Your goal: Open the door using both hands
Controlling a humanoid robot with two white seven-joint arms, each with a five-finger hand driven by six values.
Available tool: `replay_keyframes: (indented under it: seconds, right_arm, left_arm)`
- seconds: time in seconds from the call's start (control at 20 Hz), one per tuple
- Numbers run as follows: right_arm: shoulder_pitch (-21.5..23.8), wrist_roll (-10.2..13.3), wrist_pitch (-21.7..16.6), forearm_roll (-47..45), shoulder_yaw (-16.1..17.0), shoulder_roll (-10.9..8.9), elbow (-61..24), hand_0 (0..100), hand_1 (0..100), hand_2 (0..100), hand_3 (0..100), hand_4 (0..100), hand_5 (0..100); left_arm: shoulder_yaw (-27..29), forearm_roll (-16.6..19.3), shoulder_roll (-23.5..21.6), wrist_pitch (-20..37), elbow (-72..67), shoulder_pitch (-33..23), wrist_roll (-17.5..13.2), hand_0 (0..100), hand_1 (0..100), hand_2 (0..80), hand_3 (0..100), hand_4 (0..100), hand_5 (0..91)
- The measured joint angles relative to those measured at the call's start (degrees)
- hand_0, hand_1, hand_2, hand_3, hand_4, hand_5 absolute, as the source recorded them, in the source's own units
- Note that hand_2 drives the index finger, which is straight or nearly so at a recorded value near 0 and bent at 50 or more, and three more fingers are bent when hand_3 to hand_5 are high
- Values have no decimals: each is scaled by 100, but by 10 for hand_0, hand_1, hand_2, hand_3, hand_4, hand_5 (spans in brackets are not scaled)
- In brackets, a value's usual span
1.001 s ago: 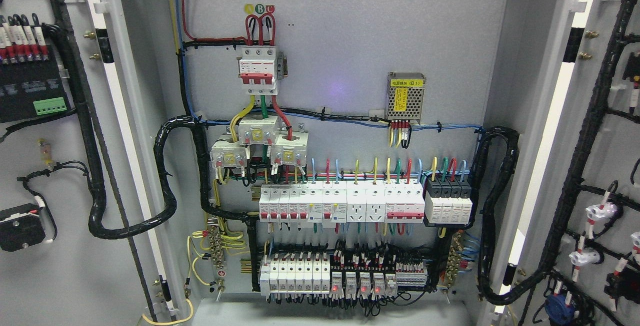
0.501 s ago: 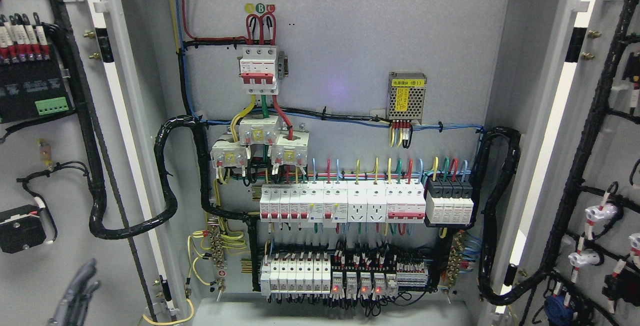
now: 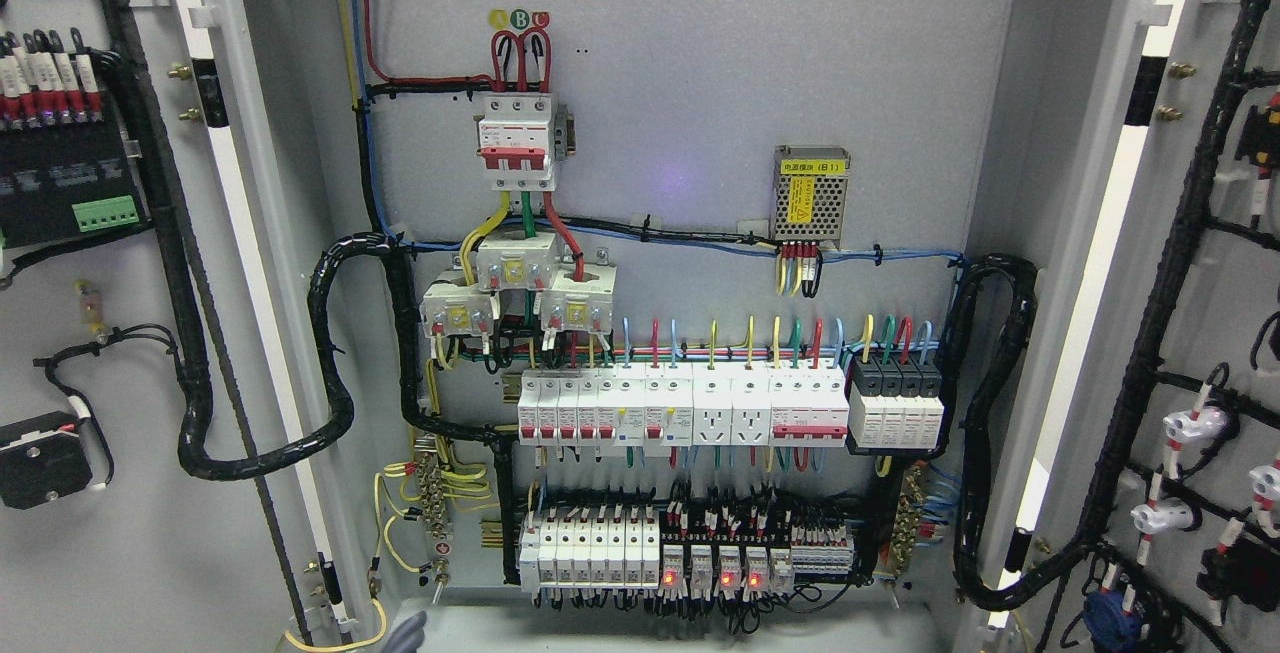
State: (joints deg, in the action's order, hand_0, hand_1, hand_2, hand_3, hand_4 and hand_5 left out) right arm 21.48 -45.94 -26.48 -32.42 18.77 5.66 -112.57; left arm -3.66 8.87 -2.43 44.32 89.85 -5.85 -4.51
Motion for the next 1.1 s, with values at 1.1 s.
replay_keyframes:
  seconds: [1.1]
  right_arm:
    - [-1450,306,19,966,-1262,-13,7357,0,0,0,0,0,0]
  left_arm:
    - [1057,-91,344,-1916,-6807,712,26,0,0,0,0,0,0]
